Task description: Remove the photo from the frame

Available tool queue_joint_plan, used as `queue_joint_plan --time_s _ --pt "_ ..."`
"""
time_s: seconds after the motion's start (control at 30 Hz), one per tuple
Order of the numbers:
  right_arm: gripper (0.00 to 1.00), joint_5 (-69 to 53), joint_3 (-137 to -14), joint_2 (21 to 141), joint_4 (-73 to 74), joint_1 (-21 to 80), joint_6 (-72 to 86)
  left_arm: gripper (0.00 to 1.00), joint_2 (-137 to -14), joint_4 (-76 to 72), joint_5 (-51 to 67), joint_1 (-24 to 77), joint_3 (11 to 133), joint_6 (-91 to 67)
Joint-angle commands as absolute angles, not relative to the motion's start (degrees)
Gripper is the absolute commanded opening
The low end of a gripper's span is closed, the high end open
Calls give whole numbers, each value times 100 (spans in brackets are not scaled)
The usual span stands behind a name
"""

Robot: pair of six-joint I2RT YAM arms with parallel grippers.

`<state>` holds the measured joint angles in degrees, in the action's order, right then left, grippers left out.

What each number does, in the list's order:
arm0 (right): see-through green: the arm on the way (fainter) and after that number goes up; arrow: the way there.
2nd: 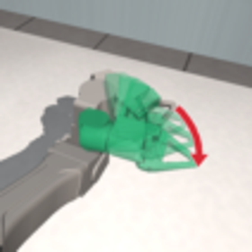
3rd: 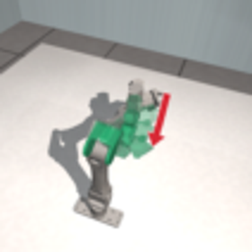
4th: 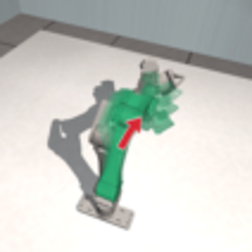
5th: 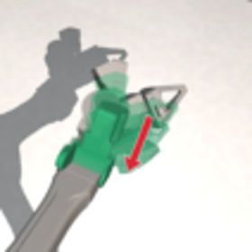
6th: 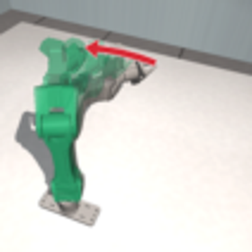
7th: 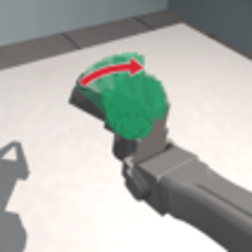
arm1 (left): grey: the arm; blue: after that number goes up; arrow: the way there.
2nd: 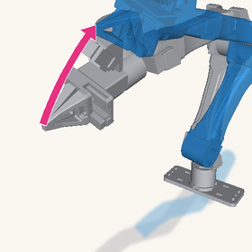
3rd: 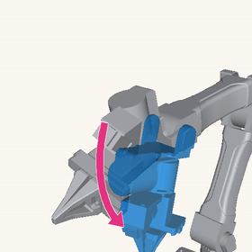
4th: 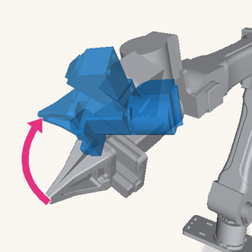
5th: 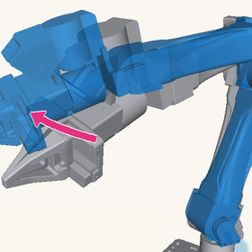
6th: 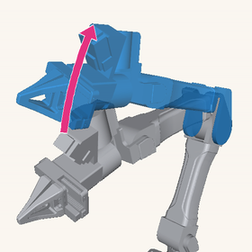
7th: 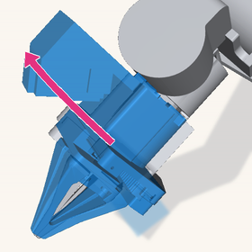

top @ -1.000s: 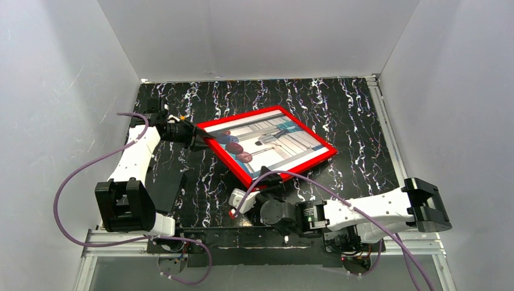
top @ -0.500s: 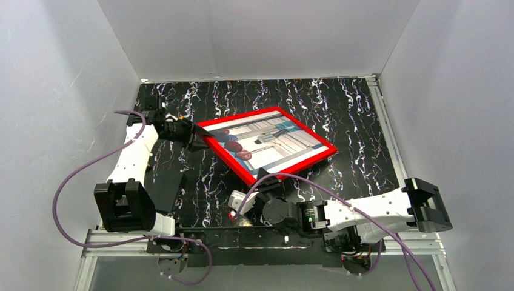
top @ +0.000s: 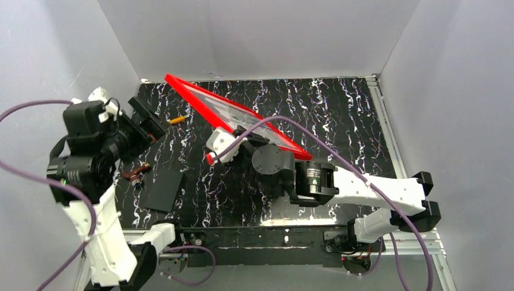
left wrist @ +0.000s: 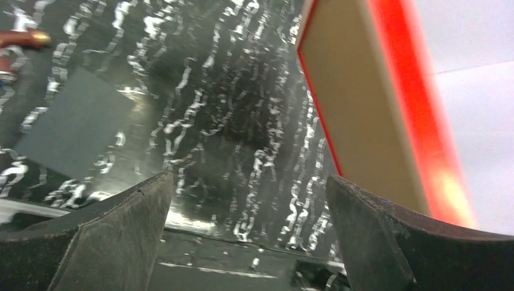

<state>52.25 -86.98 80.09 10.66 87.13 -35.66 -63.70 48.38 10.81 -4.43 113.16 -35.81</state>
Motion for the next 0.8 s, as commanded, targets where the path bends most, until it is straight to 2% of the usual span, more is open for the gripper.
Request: queue_joint_plan --time_s 0.0,0.1,0.2,0.47,0.67,0.77 --pt "1 4862 -11158 8319 1212 8298 -2578 98 -5856 5447 -275 -468 11521 -2897" --pt "1 4269 -11893 8401 2264 7676 -1184 98 -5826 5473 -207 -464 11508 -2865" --pt "1 3505 -11744 8138 2736 6964 43 98 -5781 5429 -102 -466 11338 -2881" --pt "1 673 -8703 6310 2094 4335 3097 98 -5705 4989 824 -459 10616 -3034" --pt "1 -1824 -6620 5563 1007 1719 4345 98 -5774 4700 1741 -461 10021 -3188" --pt "1 -2701 -5830 5555 498 800 4539 98 -5747 4531 2112 -458 9616 -3283"
